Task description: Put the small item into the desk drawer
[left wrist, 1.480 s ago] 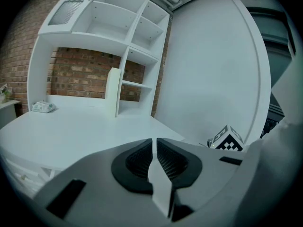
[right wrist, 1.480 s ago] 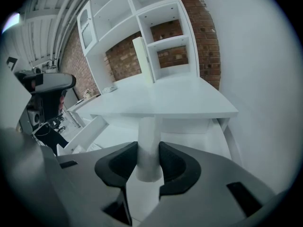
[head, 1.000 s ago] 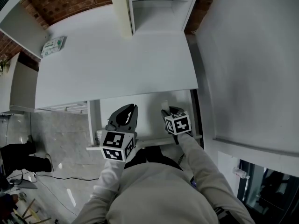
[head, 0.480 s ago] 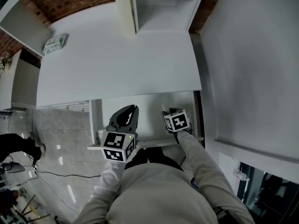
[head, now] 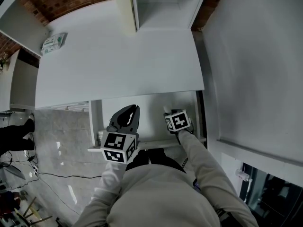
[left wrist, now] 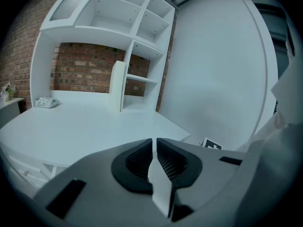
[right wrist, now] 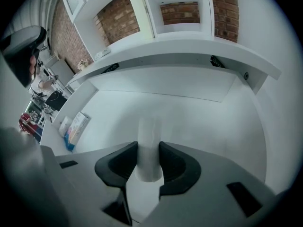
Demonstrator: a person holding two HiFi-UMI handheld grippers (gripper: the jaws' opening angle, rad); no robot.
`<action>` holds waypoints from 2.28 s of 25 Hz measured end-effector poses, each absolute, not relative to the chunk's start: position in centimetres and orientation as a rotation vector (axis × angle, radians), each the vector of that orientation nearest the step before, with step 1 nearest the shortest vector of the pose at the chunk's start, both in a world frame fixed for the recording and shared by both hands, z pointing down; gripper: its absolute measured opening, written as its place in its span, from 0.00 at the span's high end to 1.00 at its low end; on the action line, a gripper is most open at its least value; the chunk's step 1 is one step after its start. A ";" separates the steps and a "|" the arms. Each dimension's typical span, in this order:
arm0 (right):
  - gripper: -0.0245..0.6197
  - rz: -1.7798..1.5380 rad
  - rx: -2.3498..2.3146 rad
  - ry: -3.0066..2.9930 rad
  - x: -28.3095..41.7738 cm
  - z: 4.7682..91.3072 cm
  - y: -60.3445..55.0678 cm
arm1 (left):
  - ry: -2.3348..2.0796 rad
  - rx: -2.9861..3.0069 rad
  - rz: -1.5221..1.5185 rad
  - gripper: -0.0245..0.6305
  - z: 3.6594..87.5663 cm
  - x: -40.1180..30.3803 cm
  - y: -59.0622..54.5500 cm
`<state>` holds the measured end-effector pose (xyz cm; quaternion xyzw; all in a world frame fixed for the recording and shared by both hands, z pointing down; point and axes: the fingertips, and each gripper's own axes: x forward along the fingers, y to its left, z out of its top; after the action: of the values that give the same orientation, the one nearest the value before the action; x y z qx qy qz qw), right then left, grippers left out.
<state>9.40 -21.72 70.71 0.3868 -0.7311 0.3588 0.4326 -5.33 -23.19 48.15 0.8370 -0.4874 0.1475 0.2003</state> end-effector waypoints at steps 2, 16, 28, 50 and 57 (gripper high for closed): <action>0.71 0.889 0.952 -1.808 9.5 71.0 -21.5 | -1.357 2.339 0.415 0.90 48.3 -5.2 -23.3; 0.71 0.923 0.922 -1.759 9.7 72.3 -20.7 | -1.352 2.338 0.417 0.90 48.3 -5.4 -23.5; 0.63 0.892 1.001 -1.805 9.8 70.9 -21.7 | -1.341 2.349 0.411 0.90 48.1 -5.4 -23.4; 0.72 0.767 1.289 -2.204 7.6 55.6 -24.7 | -1.282 2.438 0.364 0.90 46.7 -3.7 -23.1; 0.75 0.725 1.420 -2.279 9.4 50.6 -23.3 | -1.256 2.471 0.349 0.90 46.0 -2.9 -22.9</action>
<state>9.43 -23.32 50.62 0.5022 -0.8062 0.2565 0.1791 -2.95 -22.85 46.04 0.8711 -0.4429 0.1230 0.1730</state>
